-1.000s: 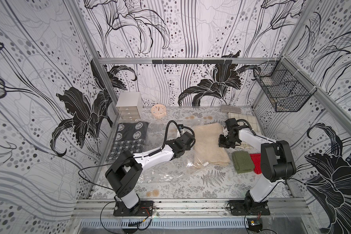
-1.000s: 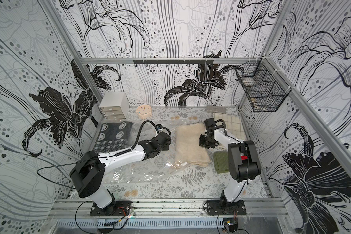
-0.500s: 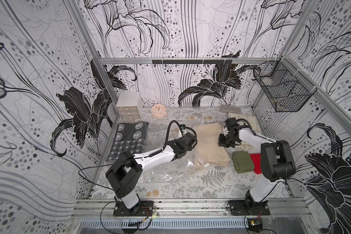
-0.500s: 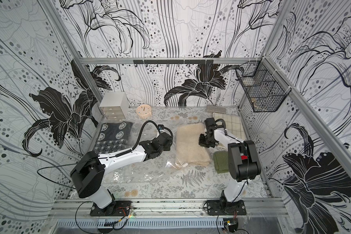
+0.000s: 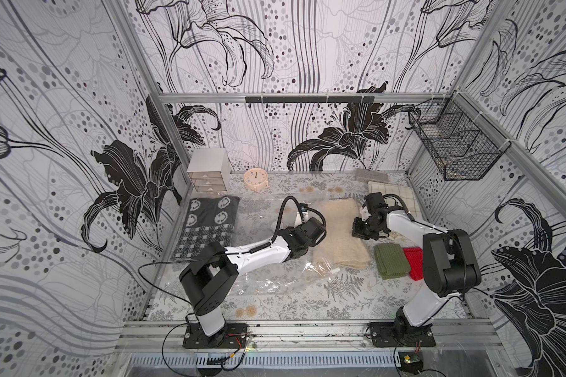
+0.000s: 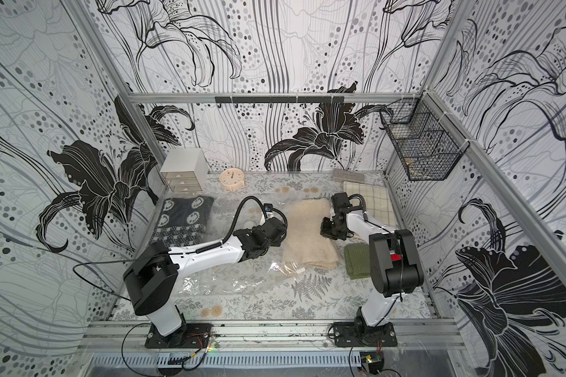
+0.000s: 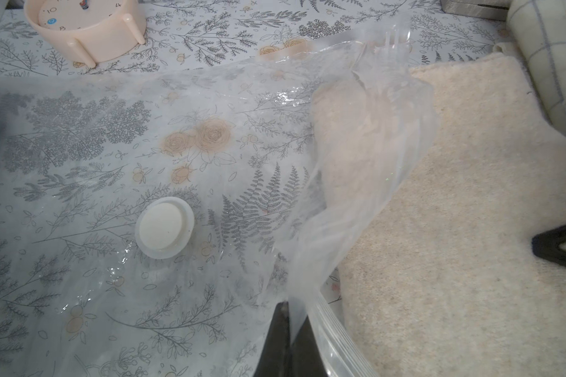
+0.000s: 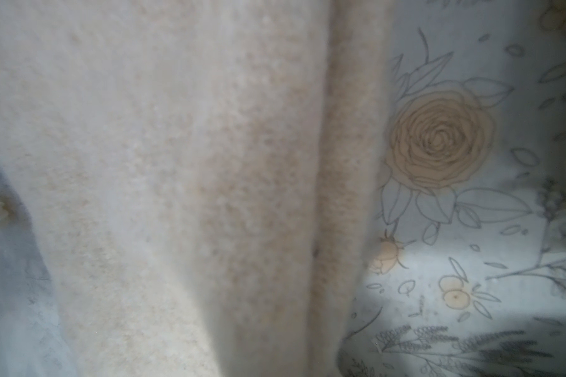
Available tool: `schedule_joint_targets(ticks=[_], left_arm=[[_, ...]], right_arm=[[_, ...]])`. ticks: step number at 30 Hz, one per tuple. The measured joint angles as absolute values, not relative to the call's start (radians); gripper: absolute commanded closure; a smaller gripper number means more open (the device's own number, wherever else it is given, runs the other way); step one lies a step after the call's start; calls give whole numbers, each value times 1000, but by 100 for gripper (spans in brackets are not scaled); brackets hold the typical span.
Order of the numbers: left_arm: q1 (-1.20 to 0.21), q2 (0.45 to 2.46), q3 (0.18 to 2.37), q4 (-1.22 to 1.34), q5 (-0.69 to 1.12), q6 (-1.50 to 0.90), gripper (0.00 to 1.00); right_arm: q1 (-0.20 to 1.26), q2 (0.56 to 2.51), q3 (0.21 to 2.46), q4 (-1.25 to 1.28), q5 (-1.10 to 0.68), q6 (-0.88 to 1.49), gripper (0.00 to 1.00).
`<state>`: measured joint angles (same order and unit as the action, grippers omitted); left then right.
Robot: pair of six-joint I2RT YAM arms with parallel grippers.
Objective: Take the scarf out of the vacuum bag
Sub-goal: Take out the scarf from the vacuum bag.
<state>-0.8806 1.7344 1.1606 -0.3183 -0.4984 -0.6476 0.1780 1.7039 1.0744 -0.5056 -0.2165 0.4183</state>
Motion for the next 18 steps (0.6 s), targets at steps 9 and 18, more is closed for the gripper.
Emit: schedule_joint_targets(ticks=[9, 18], left_arm=[[-893, 1734, 1161, -337, -500, -657, 100], [-892, 1734, 1160, -338, -500, -667, 100]], right_arm=[[178, 1643, 1036, -509, -216, 429, 100], [178, 1667, 1055, -510, -221, 434, 100]])
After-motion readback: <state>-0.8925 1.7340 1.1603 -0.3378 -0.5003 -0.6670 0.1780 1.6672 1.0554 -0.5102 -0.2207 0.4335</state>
